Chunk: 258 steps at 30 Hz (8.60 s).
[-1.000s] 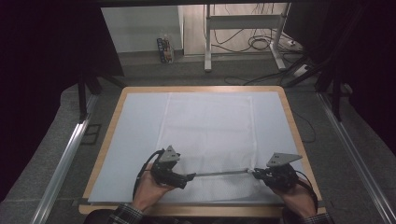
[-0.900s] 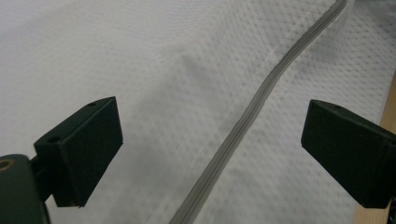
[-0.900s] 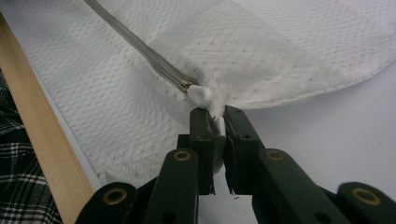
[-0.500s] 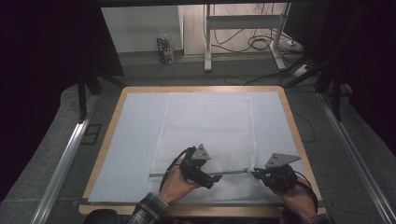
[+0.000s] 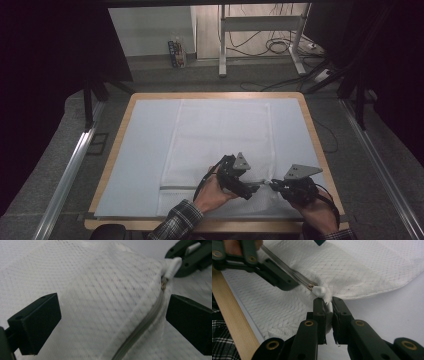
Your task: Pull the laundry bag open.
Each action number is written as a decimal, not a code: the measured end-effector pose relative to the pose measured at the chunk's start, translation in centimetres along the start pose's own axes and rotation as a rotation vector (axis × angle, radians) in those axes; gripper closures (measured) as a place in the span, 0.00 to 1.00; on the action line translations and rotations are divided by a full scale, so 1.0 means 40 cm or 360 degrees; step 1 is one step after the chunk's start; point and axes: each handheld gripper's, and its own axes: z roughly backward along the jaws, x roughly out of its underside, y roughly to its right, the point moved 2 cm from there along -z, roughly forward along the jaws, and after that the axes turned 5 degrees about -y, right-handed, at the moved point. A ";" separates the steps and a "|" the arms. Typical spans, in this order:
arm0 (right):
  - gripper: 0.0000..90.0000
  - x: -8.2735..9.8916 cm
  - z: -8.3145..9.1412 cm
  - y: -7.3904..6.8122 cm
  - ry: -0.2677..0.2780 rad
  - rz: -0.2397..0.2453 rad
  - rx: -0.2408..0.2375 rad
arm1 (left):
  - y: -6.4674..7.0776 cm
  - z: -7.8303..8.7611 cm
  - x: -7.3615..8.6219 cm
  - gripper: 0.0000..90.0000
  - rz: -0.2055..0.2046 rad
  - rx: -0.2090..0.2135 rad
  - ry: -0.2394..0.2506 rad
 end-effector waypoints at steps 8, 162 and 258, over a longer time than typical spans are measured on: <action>0.90 0.000 -0.001 0.001 0.0001 -0.0013 -0.0006 | 0.012 -0.030 -0.016 0.00 -0.0011 0.0008 -0.0013; 0.93 0.006 -0.025 0.017 -0.0097 -0.0051 -0.0008 | -0.003 0.053 0.035 0.97 -0.0011 0.0444 -0.0008; 0.94 0.024 -0.030 0.033 -0.0118 -0.0056 0.0064 | -0.108 0.201 0.203 0.97 0.0219 0.0316 -0.0064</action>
